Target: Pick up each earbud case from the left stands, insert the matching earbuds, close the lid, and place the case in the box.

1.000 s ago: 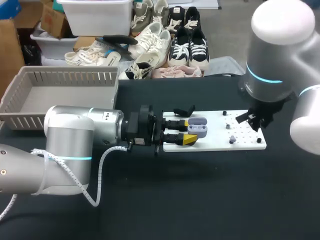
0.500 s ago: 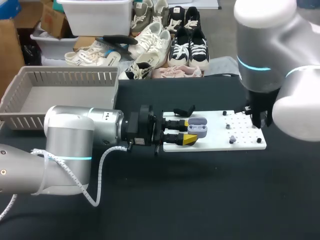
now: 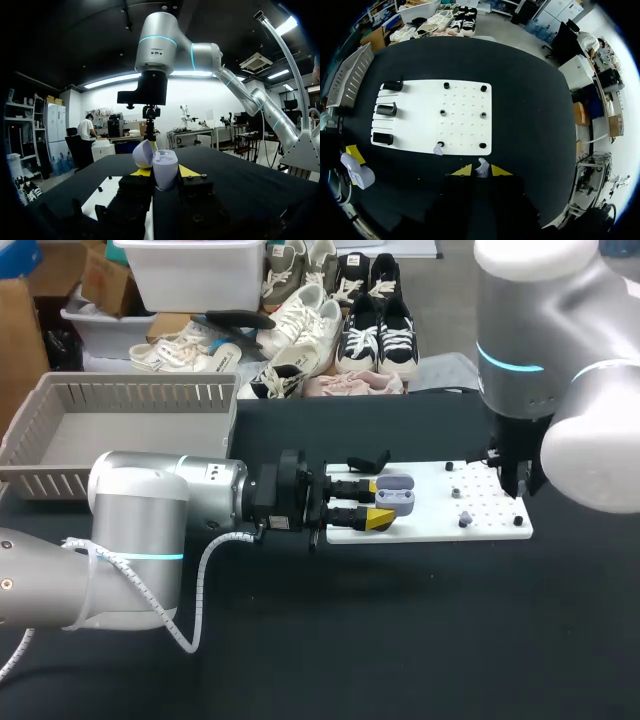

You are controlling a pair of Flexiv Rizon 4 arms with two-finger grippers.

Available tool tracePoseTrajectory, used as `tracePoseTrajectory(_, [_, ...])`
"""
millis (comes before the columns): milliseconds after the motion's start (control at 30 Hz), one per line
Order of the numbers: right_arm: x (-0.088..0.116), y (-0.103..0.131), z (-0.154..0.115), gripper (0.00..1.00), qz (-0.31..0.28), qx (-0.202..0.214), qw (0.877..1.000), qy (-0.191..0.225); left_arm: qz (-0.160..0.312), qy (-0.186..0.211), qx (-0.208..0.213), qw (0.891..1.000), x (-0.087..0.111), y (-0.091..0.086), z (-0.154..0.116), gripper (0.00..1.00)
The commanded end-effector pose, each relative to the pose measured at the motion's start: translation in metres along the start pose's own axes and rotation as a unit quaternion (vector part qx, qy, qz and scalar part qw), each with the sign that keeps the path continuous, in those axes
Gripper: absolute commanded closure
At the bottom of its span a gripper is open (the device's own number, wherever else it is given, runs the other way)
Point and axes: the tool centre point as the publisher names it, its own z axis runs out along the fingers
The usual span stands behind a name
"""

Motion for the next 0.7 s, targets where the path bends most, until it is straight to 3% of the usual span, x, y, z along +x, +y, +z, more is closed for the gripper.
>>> tracePoseTrajectory(33, [0.001, -0.001, -0.001, 1.00, 0.000, 0.000, 1.000, -0.001, 0.001, 0.000, -0.001, 1.000, 0.000, 0.000, 0.000, 1.00])
tracePoseTrajectory(167, [0.001, -0.001, -0.001, 1.00, 0.000, 0.000, 1.000, -0.001, 0.001, 0.000, -0.001, 1.000, 0.000, 0.000, 0.000, 1.00])
tracePoseTrajectory(267, [0.005, 0.007, -0.013, 1.00, 0.041, -0.016, 0.999, -0.007, 0.001, 0.000, -0.001, 1.000, 0.000, 0.000, 0.000, 1.00])
tracePoseTrajectory(500, [0.021, 0.009, -0.032, 1.00, 0.119, 0.014, 0.993, 0.003, 0.001, 0.000, -0.001, 1.000, 0.000, 0.000, 0.000, 1.00])
tracePoseTrajectory(700, [0.035, 0.022, -0.052, 1.00, 0.144, 0.028, 0.989, -0.002, 0.001, 0.000, -0.001, 1.000, 0.000, 0.000, 0.000, 1.00])
